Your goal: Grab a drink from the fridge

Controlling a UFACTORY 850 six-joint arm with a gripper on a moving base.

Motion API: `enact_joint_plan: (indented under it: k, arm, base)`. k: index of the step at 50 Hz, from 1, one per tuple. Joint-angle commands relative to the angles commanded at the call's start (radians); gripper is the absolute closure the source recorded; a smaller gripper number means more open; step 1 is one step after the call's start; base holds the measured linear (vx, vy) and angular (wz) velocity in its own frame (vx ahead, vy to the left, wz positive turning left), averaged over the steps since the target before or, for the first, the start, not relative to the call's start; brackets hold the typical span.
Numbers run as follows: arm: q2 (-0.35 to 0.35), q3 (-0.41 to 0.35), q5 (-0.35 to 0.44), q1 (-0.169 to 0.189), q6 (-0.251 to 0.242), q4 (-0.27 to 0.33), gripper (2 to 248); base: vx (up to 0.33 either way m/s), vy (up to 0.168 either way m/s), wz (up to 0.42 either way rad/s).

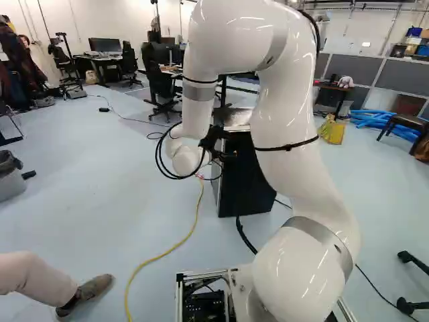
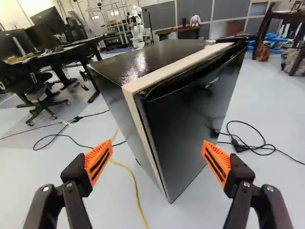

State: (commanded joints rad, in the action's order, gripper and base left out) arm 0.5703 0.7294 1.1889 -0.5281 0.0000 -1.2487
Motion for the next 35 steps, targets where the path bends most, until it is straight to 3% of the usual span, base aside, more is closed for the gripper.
enact_joint_plan:
  k: [17,35]
  arm:
    - [0.066,0.085,0.061,-0.02,0.0,-0.12,3]
    - [0.114,0.173,0.07,-0.011,0.0,-0.139,3]
  base:
    - [0.0,0.0,0.0]
    - [0.0,0.0,0.0]
